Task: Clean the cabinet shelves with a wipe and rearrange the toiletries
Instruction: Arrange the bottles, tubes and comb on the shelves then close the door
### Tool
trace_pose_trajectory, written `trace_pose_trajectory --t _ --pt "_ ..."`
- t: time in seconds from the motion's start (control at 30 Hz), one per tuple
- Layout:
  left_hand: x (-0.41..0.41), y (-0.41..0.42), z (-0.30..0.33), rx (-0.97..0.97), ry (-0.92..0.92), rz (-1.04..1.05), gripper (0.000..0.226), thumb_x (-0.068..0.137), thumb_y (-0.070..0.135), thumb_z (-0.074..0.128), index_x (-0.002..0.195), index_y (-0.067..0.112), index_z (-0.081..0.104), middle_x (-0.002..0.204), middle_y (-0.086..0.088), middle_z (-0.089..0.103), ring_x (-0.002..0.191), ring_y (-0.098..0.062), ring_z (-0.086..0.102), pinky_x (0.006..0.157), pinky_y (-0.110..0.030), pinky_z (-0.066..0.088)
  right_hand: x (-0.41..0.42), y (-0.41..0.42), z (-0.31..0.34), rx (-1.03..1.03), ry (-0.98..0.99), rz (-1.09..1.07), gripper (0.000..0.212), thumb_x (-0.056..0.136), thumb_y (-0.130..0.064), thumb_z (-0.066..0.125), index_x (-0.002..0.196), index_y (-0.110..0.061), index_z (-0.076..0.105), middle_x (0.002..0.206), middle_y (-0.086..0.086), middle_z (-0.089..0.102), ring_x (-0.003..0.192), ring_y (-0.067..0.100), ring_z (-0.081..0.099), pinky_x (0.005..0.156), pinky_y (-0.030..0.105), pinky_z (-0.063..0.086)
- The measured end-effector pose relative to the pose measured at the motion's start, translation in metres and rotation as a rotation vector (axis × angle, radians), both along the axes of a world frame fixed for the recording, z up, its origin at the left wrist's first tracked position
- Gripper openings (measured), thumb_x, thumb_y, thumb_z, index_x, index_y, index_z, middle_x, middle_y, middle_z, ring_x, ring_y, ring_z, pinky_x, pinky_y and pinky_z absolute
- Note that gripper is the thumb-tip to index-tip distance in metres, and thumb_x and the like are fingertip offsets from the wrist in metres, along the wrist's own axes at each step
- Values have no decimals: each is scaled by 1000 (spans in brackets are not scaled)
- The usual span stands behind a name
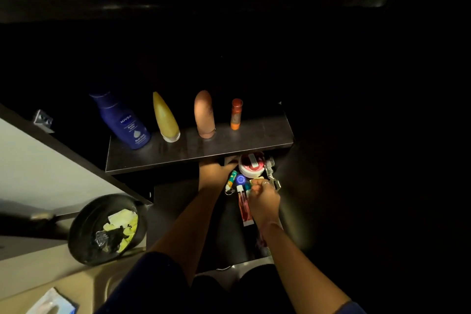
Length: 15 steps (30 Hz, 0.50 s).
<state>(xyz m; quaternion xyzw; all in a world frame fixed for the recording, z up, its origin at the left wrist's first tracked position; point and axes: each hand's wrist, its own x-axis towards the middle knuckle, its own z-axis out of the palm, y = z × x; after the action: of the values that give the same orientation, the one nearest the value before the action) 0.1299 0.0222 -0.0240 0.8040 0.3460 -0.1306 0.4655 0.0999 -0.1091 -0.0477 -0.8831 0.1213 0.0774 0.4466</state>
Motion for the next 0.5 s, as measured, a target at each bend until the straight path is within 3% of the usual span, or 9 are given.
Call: trace_pose_trajectory --t 0.1,0.17,0.2,0.27,0.3,0.33,0.4,0.43,0.5 --pt "1 3 -5 -137 7 -9 55 83 51 60 106 1 66 111 -17 67 106 -30 62 56 -17 40 0 6 1 1 -42 22 23 90 -6 43 95 -3 66 96 14 67 87 25 59 73 21 39" --pt "4 -1 -8 -176 -22 23 51 85 44 62 112 1 63 118 -18 64 111 -29 59 56 -15 41 1 9 3 13 -68 41 29 88 -14 39 91 -3 66 92 13 66 84 25 59 73 24 40" --pt "6 -4 -8 -162 -71 53 48 85 38 64 116 2 61 123 -17 62 115 -28 57 68 -20 46 2 9 4 11 -73 49 34 85 -18 36 90 -4 66 89 11 65 81 24 57 70 23 39" --pt "10 -7 -11 -105 -142 81 47 85 29 66 124 4 55 134 -14 54 125 -26 48 101 -27 38 6 8 7 6 -72 53 34 84 -18 36 90 -4 66 88 9 65 81 22 57 70 22 40" --pt "10 -9 -10 -65 -119 54 47 87 28 64 126 4 53 136 -13 51 126 -26 46 105 -26 34 8 8 9 5 -76 48 29 87 -13 40 93 -3 67 91 10 66 85 23 59 75 24 44" --pt "9 -9 -8 -26 -93 14 46 90 28 60 127 3 52 136 -14 51 126 -27 46 101 -20 35 9 6 10 4 -87 43 25 88 -7 43 96 -3 67 95 12 67 90 24 60 82 28 48" --pt "6 -5 -7 5 -108 -37 40 93 26 53 123 0 55 130 -18 56 121 -30 51 72 -3 41 11 4 13 10 -102 38 23 87 -5 47 99 -2 66 99 13 67 94 25 61 89 36 49" --pt "3 -3 -4 32 -131 -65 36 94 23 51 119 -1 59 125 -20 60 117 -31 54 66 -3 40 12 3 15 21 -103 38 22 87 -6 49 99 -3 66 96 11 67 93 24 61 89 37 50" --pt "-5 1 4 102 -174 -97 30 94 17 48 114 -2 61 119 -21 62 112 -32 56 79 -17 40 11 3 18 57 -98 25 17 83 -10 55 97 -6 65 84 3 64 85 20 60 85 37 52"
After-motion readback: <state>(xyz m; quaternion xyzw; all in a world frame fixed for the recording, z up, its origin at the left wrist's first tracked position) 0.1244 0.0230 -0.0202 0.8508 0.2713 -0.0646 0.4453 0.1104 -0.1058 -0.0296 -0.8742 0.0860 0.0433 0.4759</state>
